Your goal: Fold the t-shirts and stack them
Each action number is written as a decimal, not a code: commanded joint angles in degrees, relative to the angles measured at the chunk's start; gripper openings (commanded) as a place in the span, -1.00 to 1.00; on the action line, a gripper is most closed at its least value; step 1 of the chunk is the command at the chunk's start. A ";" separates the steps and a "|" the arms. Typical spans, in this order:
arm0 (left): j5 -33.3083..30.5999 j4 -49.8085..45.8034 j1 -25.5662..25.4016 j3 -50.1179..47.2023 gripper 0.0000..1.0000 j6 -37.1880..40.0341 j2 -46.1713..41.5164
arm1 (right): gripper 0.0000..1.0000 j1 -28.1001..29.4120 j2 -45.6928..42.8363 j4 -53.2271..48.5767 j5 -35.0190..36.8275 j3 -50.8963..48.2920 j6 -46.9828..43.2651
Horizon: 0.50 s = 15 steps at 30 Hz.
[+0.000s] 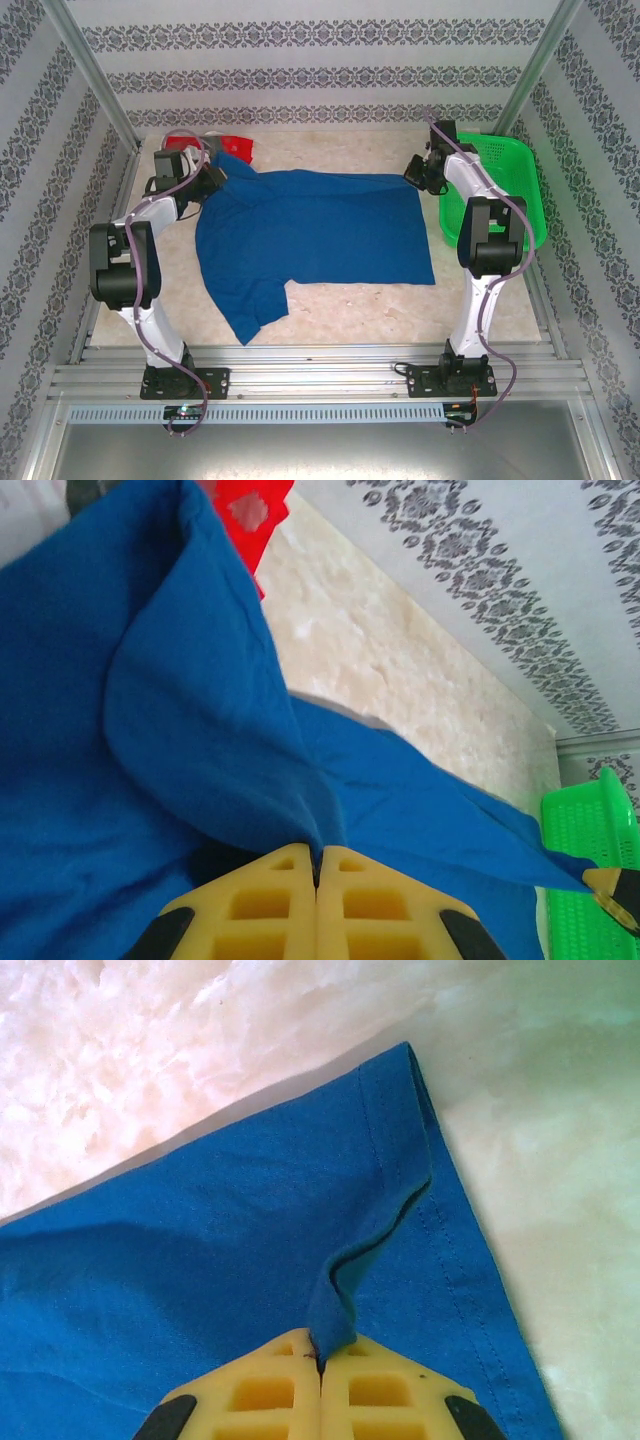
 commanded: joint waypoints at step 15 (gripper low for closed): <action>-2.11 -8.25 1.36 -5.20 -1.00 0.19 -3.86 | -1.00 1.90 -3.28 -1.48 3.77 -4.37 -1.45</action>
